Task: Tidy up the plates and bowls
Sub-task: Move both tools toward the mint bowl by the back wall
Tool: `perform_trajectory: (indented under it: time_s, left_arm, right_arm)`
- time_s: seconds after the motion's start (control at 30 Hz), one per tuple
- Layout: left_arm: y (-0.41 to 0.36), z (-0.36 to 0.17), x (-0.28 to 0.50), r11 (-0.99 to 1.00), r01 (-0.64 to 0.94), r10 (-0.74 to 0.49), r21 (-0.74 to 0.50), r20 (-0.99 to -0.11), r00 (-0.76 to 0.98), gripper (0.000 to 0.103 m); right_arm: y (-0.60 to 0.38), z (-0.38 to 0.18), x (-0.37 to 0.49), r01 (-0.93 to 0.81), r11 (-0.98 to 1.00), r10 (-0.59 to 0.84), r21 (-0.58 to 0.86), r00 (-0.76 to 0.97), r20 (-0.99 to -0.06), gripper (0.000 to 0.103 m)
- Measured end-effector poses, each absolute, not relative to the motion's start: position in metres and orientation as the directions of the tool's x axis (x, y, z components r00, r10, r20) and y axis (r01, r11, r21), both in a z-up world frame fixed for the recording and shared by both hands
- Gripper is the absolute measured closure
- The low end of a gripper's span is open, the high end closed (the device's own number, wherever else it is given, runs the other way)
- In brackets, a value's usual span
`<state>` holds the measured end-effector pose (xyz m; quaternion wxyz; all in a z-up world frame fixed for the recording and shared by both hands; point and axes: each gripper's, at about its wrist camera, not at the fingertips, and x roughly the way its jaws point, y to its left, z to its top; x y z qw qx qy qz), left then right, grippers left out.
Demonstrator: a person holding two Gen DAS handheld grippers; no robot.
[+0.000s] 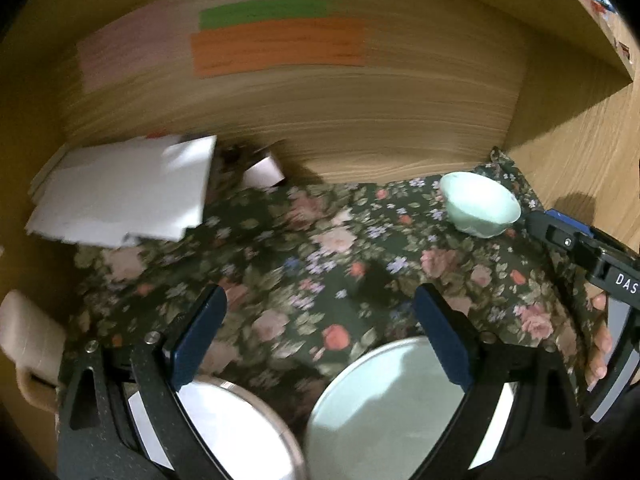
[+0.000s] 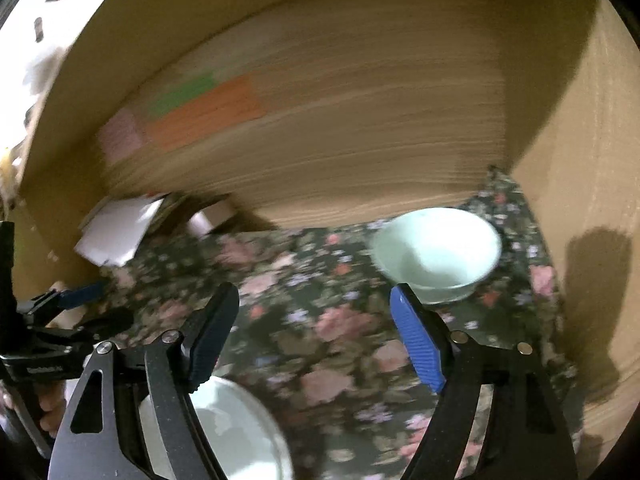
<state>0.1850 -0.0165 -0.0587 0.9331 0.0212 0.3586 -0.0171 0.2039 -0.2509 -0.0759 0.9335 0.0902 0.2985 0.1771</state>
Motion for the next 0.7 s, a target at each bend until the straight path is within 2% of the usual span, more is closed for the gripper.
perform_trajectory:
  time_s: [0.47,0.53,0.63,0.7]
  left_arm:
    - [-0.062,-0.084,0.263,0.990,0.134,-0.057,0.050,-0.722,0.690,0.007]
    - [-0.063,-0.088,0.270,0.990,0.139,-0.066,0.039,-0.731,0.679,0.007]
    - [-0.065,-0.095,0.279,0.991,0.131,-0.060,0.037,-0.746,0.663,0.007]
    - [-0.067,-0.100,0.282,0.990,0.134,-0.056,0.042,-0.759,0.649,0.007]
  right_arm:
    - [-0.317,-0.120,0.277,-0.045,0.953,0.231,0.301,0.750,-0.620,0.028]
    - [-0.321,-0.125,0.286,-0.026,0.953,0.221,0.302,0.741,-0.634,0.032]
    - [-0.323,-0.136,0.303,-0.004,0.956,0.209,0.294,0.711,-0.671,0.047]
    - [-0.324,-0.142,0.312,0.011,0.959,0.196,0.282,0.693,-0.694,0.051]
